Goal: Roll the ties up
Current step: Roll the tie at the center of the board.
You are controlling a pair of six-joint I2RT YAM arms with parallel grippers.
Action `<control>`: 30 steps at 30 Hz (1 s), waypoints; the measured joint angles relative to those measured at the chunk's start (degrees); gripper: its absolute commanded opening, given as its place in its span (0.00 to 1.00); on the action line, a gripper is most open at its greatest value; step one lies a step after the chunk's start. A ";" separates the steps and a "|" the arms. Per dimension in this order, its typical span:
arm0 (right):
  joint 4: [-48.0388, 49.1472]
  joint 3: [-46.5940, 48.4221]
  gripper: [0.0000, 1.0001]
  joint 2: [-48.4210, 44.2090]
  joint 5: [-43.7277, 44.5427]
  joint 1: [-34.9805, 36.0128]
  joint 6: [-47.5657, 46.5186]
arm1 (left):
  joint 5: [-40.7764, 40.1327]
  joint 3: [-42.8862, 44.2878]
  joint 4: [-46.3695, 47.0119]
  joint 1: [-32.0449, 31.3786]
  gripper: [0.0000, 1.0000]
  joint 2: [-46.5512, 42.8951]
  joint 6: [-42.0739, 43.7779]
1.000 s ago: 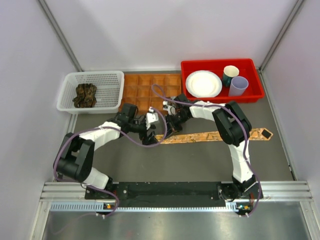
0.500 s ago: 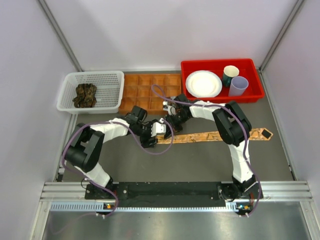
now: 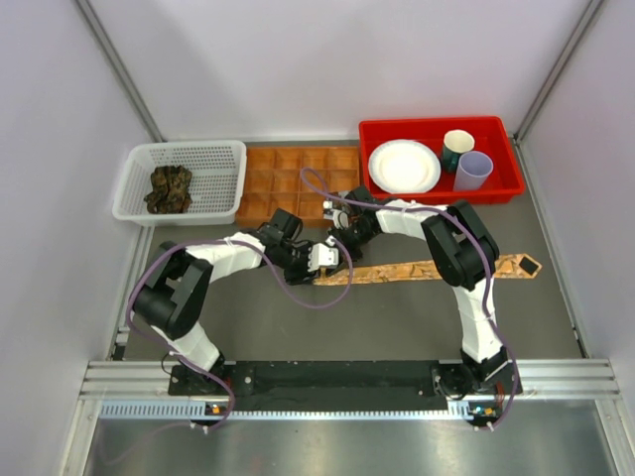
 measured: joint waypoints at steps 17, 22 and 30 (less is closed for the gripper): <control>-0.02 0.04 0.00 0.15 -0.42 -0.09 -0.55 | 0.46 7.41 -3.19 -3.80 0.39 3.50 -4.52; 0.04 0.02 0.00 0.20 -0.68 -0.13 -0.79 | -0.74 8.28 -4.11 -4.24 0.39 5.77 -4.15; 0.17 -0.04 0.04 0.20 -1.31 -0.28 -1.18 | -3.21 11.56 -8.61 -5.31 0.29 7.72 -1.40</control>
